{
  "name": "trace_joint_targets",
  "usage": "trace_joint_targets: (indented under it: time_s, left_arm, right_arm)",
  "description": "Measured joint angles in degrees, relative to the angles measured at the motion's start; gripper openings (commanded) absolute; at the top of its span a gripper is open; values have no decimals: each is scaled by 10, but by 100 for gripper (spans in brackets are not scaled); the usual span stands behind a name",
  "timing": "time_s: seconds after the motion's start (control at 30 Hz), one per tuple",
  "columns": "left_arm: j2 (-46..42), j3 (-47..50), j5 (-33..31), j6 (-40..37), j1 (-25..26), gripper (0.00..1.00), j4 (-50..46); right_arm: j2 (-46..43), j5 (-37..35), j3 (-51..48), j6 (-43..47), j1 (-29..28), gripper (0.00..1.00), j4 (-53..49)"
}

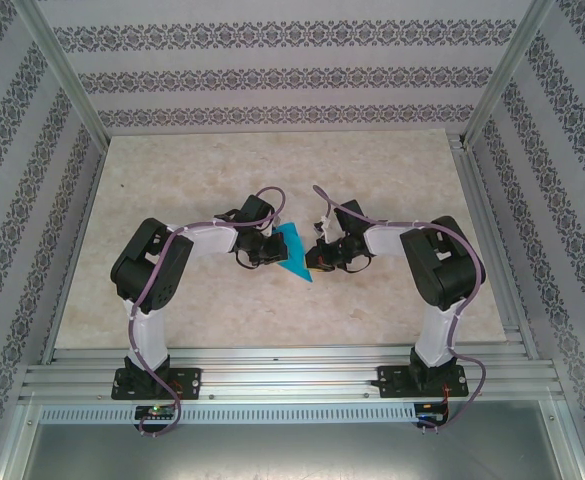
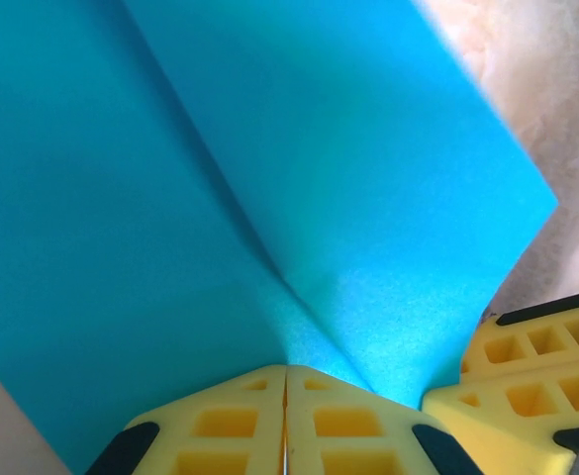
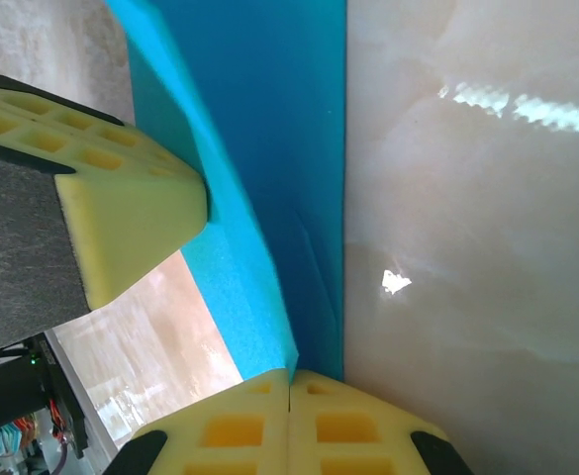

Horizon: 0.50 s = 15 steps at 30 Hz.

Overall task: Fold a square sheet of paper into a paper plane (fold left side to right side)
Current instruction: Fourth fold the wing at the center of the table.

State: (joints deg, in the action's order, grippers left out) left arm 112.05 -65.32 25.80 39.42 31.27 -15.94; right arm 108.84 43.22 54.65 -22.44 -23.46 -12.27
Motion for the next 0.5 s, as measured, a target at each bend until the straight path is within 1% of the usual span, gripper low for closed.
trace_joint_targets:
  time_s: [0.23,0.33,0.4,0.5]
  left_arm:
    - [0,0,0,0,0,10,0]
    - [0,0,1,0,0,11,0]
    - [0,0,3,0,0,14,0]
    - [-4,-1,4,0,0,16,0]
  right_arm:
    - [13,7,9,3,3,2,-12]
    - [15,10,12,7,3,2,-17]
    - [16,10,15,10,3,2,-21]
    - [17,10,16,12,3,2,-24]
